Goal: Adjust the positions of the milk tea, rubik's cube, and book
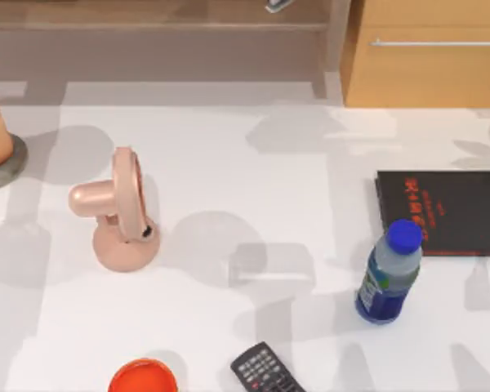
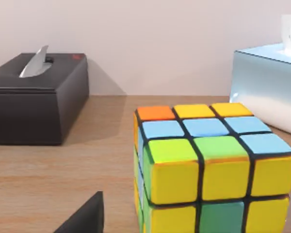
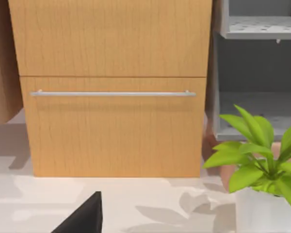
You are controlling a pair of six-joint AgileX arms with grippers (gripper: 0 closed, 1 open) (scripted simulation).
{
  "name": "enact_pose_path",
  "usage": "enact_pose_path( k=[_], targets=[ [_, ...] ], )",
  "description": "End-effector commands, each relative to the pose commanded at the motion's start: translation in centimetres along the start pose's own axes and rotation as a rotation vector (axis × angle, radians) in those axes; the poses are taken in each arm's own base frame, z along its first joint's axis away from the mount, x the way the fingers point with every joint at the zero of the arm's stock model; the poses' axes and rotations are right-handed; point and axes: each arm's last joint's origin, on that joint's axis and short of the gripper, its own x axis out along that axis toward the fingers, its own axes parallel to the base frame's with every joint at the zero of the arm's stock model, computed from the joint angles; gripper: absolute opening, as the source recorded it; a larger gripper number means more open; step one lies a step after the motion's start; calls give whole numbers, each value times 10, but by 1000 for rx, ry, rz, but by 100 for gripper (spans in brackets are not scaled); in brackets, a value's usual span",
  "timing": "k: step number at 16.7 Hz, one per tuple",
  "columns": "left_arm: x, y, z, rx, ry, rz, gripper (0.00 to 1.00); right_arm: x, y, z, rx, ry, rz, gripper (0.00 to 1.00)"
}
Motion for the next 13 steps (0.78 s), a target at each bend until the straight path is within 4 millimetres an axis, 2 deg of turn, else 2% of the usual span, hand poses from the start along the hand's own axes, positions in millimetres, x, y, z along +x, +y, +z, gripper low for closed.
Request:
enact_pose_path(
  k=[3, 7, 10, 13],
  targets=[
    [-43, -5, 7, -4, -11, 5, 100, 0, 0, 0, 0, 0, 0, 100],
    [-126, -15, 1, -9, -31, 10, 100, 0, 0, 0, 0, 0, 0, 100],
    [-193, -21, -27, -10, -40, 13, 100, 0, 0, 0, 0, 0, 0, 100],
    [-248, -27, -77, -9, -34, 16, 100, 0, 0, 0, 0, 0, 0, 100]
  ],
)
